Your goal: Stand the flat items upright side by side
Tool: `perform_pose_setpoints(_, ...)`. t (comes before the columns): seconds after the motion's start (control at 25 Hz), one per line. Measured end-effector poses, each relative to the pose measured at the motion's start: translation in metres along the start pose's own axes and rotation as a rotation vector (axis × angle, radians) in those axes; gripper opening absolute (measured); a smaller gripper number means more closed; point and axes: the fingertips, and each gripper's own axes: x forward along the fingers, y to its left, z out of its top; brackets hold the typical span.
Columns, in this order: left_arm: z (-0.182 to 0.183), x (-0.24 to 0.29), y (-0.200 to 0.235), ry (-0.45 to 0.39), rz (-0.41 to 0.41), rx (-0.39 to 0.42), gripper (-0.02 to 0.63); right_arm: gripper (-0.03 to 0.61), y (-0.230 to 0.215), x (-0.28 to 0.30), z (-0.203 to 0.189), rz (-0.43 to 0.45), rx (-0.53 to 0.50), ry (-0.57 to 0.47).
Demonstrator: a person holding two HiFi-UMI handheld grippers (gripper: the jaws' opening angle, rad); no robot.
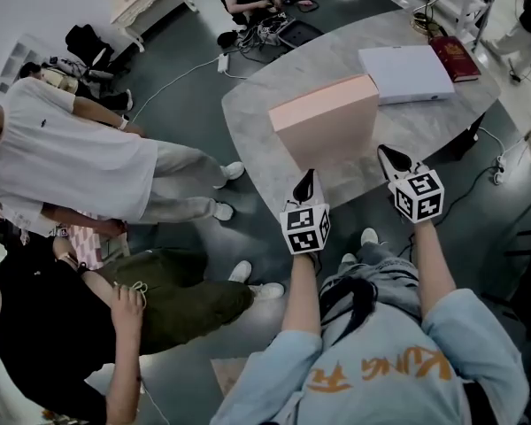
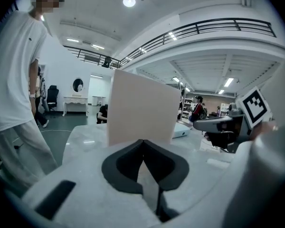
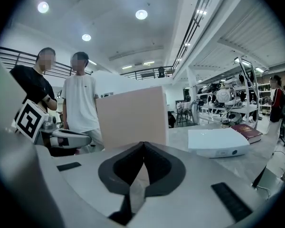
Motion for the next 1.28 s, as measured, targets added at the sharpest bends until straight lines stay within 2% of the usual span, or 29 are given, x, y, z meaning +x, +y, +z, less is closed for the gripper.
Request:
perform_pose_setpoints(0.2, -0.004, -0.001, -0.023, 0.009, -0.060, 0.011, 0.012, 0.000, -0.003, -0.016, 0.000, -0.020, 0.007, -0.010)
perform_pose_setpoints(0.56, -0.008, 0.024, -0.068, 0.027, -0.127, 0.060, 0.012, 0.002, -0.045, -0.038, -0.008, -0.094, 0.045, -0.028)
perform_pose_setpoints(0.64, -0.008, 0.031, -0.082, 0.037, -0.138, 0.107, 0.012, 0.000, -0.053, -0.039, -0.010, -0.099, 0.046, -0.030)
perform_pose_setpoints(0.76, -0.004, 0.044, -0.111, 0.041, -0.158, 0.241, 0.012, 0.000, -0.071, -0.043, -0.007, -0.102, 0.048, -0.038)
perform_pose_setpoints(0.8, -0.001, 0.050, -0.121, 0.035, -0.165, 0.254, 0.012, 0.002, -0.079, -0.045, -0.005, -0.103, 0.050, -0.043)
perform_pose_setpoints(1.04, 0.008, 0.088, -0.171, 0.028, -0.169, 0.219, 0.012, 0.000, -0.150, -0.066, 0.004, -0.132, 0.070, -0.072)
perform_pose_setpoints(1.28, 0.014, 0.130, -0.207, 0.014, -0.122, 0.188, 0.012, 0.000, -0.213, -0.076, 0.009, -0.137, 0.065, -0.095)
